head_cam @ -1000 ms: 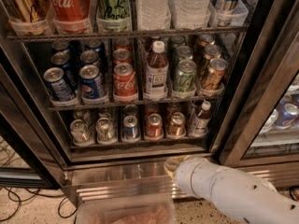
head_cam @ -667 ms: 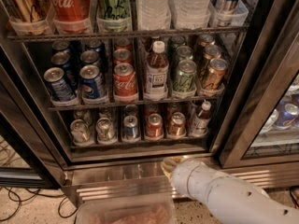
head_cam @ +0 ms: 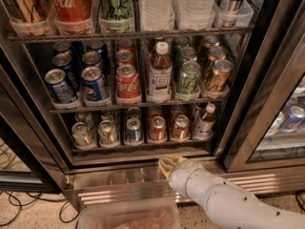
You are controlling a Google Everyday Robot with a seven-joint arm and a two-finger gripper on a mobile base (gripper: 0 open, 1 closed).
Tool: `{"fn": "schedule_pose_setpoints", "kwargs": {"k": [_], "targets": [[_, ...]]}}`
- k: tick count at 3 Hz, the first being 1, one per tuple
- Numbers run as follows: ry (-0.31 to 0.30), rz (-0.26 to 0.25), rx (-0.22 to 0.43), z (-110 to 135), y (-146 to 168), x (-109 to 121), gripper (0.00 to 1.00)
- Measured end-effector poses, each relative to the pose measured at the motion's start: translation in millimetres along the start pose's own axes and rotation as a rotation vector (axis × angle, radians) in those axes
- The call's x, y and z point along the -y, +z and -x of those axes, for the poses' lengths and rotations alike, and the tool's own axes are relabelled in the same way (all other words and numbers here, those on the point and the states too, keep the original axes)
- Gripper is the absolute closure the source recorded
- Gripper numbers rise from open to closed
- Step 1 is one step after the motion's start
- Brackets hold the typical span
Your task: Pick coke can from bottom shelf of fridge
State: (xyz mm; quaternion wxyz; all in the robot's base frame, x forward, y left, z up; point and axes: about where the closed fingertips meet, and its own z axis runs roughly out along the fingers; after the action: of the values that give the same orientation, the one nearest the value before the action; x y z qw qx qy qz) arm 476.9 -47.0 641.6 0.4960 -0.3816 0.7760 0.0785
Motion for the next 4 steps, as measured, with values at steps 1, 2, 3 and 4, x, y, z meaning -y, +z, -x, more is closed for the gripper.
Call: {"fn": "schedule_pose_setpoints", "kwargs": {"k": [1, 2, 3, 4], "targets": [[-0.006, -0.017, 0.056, 4, 13, 5, 1.0], [0.012, -0.024, 0.103, 4, 25, 10, 1.0], [0.012, -0.024, 0.103, 4, 25, 10, 1.0], [0.019, -0.033, 0.094, 1, 30, 12, 1.0]]}}
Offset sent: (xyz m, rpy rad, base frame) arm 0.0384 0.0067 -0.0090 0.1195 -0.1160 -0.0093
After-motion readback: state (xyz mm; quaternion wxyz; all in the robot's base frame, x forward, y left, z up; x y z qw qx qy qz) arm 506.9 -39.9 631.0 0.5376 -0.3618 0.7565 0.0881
